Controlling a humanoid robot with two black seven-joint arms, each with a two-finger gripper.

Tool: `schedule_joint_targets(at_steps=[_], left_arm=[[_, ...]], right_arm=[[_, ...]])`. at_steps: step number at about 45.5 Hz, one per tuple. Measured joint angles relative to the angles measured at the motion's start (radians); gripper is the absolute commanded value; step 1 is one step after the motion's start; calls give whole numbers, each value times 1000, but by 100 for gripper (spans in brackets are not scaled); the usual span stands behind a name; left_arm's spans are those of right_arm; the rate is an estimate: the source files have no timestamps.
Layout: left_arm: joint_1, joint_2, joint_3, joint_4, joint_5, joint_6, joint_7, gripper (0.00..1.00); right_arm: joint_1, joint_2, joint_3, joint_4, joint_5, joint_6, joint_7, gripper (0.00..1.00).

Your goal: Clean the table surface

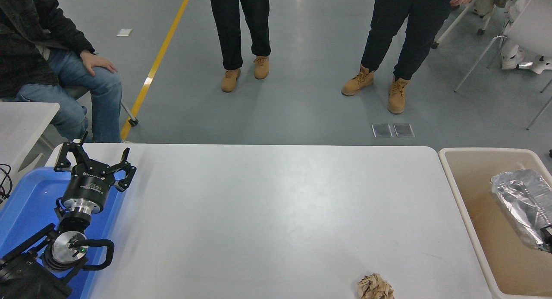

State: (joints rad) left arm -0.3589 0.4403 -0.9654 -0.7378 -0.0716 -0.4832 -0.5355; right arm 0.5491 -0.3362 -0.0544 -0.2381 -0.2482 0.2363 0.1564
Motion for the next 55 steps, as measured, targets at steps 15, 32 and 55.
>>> schedule_joint_targets(at_steps=[15,32,55], left_arm=[[0,0,0,0,0,0,0,99],[0,0,0,0,0,0,0,99],[0,0,0,0,0,0,0,99]], right_arm=[[-6,-6,25,131,103,-91,-44,0],[1,-59,-203,292,393,-194,-65,0],[6,-46,-237,288,452,-217,-70,0]])
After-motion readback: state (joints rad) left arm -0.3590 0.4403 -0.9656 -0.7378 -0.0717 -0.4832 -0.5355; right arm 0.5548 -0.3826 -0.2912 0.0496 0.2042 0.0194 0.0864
